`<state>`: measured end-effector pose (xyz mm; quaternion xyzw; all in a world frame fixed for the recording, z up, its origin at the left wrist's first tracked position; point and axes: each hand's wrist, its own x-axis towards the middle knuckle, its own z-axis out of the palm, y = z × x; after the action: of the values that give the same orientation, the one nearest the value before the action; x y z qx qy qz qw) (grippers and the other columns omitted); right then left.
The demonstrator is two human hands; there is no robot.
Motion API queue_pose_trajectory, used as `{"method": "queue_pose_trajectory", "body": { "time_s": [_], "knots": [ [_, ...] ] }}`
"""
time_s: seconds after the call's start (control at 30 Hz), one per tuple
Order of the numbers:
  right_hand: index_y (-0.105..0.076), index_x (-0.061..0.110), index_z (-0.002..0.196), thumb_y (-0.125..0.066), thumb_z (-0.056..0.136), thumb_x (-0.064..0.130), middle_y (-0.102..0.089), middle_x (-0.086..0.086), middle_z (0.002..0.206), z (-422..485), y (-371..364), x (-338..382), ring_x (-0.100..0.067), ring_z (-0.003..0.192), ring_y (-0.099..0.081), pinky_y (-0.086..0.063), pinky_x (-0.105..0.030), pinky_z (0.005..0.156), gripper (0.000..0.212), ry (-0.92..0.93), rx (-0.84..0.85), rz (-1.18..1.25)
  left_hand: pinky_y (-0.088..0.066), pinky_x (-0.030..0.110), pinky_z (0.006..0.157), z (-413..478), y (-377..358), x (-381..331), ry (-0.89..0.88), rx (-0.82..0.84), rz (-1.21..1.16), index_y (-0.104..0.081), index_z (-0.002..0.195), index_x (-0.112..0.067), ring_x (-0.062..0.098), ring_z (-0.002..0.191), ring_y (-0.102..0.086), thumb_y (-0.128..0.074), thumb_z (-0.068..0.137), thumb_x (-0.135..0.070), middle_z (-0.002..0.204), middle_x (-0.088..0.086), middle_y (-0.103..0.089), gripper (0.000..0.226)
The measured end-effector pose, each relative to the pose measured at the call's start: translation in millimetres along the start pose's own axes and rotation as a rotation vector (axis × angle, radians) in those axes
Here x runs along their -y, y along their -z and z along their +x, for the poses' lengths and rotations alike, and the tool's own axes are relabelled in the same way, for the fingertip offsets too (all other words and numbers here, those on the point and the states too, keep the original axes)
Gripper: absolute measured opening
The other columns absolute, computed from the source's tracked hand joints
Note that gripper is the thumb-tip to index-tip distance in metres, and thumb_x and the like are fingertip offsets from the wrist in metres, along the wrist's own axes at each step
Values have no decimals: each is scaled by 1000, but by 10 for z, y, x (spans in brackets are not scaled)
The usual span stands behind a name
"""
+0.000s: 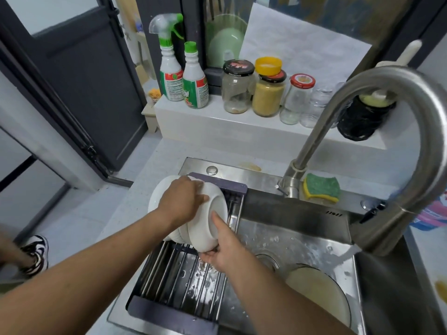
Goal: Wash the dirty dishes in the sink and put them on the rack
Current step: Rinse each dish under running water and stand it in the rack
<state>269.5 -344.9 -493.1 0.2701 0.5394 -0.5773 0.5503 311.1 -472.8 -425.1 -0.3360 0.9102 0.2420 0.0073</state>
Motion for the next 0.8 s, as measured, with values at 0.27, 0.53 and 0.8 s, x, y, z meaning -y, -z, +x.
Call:
{"method": "queue_pose_trajectory", "body": {
  "time_s": [0.27, 0.53, 0.8],
  "knots": [
    [-59, 19, 128, -79, 75, 64, -65, -12, 121, 137, -56, -30, -31, 104, -66, -58, -42, 73, 72, 34, -39, -39, -45, 40, 96, 39, -111, -25, -49, -11, 112, -66, 119, -14, 27, 111, -46, -58, 101, -37, 108, 1, -40, 31],
    [-52, 19, 134, -63, 95, 50, -64, -12, 123, 129, 10, 177, -32, 108, -64, -53, -47, 86, 51, 29, 2, -283, -44, 34, 91, 22, -129, -174, -62, -47, 481, -58, 131, -18, 26, 117, -45, -35, 108, -38, 128, 6, -45, 38],
    [-54, 23, 131, -52, 103, 44, -62, -6, 127, -206, 106, 306, -26, 116, -60, -52, -37, 86, 35, 117, 71, -516, -34, 38, 109, -3, -146, -232, -115, -30, 658, -56, 133, -24, 23, 130, -43, -36, 101, -61, 140, 2, -49, 53]
  ]
}}
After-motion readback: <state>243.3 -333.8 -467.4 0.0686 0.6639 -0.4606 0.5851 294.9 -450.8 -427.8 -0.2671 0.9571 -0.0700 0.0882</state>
